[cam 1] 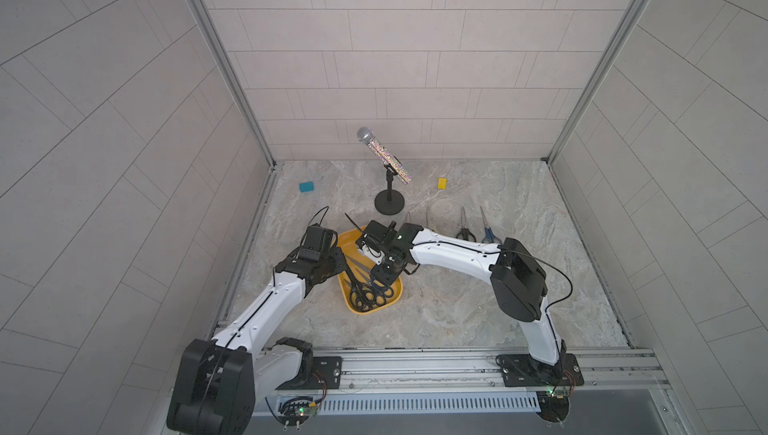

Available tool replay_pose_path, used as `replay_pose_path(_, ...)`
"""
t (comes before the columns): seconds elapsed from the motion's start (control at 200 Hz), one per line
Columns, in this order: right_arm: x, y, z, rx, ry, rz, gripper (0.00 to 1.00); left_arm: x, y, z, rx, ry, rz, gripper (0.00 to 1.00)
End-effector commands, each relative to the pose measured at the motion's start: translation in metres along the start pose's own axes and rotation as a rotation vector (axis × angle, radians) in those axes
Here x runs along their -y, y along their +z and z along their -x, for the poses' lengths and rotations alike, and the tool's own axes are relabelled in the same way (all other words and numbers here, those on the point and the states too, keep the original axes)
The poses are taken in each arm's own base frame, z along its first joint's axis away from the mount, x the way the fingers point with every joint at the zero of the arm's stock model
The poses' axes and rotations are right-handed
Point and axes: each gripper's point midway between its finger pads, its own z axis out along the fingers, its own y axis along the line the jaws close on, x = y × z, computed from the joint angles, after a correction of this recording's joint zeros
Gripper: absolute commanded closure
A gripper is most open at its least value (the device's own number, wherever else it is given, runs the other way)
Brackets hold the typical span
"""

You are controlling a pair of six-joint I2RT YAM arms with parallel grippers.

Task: Take the scissors out of the storage box
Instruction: Pick up the scissors from the storage box.

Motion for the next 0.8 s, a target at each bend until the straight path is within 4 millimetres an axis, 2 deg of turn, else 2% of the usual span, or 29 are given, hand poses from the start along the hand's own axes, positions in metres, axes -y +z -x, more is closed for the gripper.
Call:
replay_pose_path(0.0, -0.004, -0.005, -0.013, -0.038, 0.048, 0.019, 0.67, 0.004, -0.004, 0.012, 0.037, 0.017, -0.007, 1.0)
replay_pose_path(0.105, -0.009, 0.001, -0.014, -0.049, 0.059, 0.044, 0.63, 0.004, -0.004, 0.012, 0.034, 0.016, -0.007, 1.0)
replay_pose_path(0.485, -0.005, 0.032, -0.018, -0.083, 0.094, 0.027, 0.63, 0.005, -0.005, 0.013, 0.04, 0.015, -0.009, 1.0)
replay_pose_path(0.66, -0.002, 0.043, -0.019, -0.093, 0.111, 0.011, 0.64, 0.004, -0.005, 0.013, 0.041, 0.012, -0.009, 1.0)
replay_pose_path(0.79, 0.004, 0.048, -0.022, -0.101, 0.113, -0.016, 0.69, 0.005, -0.006, 0.014, 0.045, 0.014, -0.011, 1.0)
